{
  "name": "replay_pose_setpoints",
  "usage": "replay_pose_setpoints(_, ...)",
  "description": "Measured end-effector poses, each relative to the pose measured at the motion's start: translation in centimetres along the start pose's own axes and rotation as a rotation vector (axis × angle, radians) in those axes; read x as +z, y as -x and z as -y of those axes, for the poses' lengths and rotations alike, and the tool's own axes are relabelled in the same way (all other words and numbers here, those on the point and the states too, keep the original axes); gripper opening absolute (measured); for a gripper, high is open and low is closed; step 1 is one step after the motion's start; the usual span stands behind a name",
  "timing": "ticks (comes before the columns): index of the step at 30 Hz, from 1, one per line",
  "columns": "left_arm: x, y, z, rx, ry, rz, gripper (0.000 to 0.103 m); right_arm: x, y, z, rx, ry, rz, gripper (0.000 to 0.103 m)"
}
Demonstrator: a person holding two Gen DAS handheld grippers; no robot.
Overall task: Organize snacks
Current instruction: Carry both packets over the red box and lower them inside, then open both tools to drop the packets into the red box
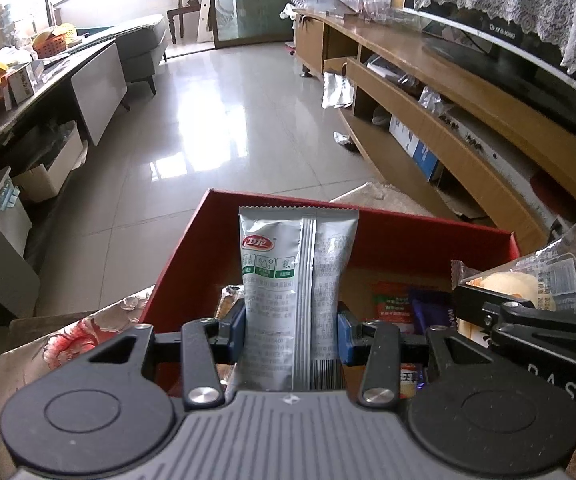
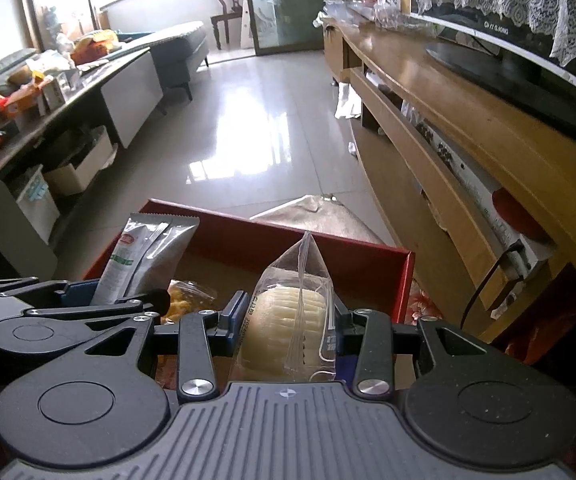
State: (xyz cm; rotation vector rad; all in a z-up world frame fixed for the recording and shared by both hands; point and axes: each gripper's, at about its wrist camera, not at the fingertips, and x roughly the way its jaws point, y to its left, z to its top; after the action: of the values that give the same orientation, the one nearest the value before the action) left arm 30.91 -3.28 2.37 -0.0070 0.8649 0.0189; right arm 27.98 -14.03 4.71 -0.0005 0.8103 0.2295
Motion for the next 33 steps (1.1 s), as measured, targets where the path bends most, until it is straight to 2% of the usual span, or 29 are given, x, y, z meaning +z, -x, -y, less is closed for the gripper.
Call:
replay_pose_setpoints(18, -0.4, -2.8, 0.9, 0.022, -0.038, -0.029, 0.048, -0.8, -3.9, 0.7, 0.02, -0.024, -0.073, 0.048)
replay_pose_setpoints(26, -0.3, -2.6, 1.2, 0.029, -0.047, -0.023, 0.052, -1.0, -3.7, 1.4, 0.016, -0.049, -0.068, 0.057)
replay_pose_setpoints(33, -0.1, -1.4, 1.2, 0.023, -0.037, -0.001, 0.06, -0.7, -2.8, 1.9, -0.008, -0.068, -0.043, 0.065)
